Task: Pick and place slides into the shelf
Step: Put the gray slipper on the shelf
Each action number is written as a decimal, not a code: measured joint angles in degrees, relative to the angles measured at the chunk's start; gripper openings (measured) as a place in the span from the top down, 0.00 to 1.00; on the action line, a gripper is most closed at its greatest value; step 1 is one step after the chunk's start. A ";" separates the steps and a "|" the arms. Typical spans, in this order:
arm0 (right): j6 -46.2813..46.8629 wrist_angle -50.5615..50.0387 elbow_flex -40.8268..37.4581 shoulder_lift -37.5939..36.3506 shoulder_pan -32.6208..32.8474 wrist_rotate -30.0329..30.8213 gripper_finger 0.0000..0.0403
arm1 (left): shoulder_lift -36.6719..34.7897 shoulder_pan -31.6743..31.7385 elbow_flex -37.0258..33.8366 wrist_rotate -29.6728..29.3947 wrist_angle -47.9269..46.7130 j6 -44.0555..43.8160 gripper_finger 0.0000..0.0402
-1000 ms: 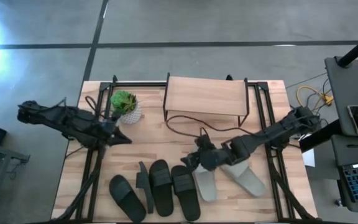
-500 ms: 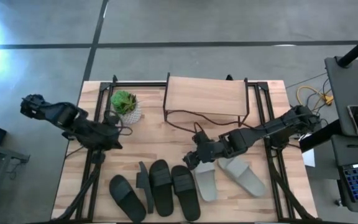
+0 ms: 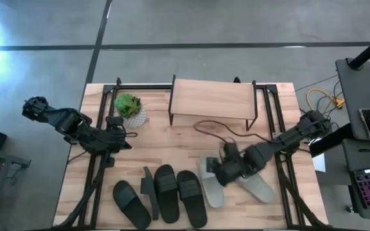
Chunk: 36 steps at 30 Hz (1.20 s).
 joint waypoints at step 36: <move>17.65 -14.63 1.27 2.52 14.31 13.98 0.41 | 2.16 0.00 -0.17 -5.91 0.11 -10.32 1.00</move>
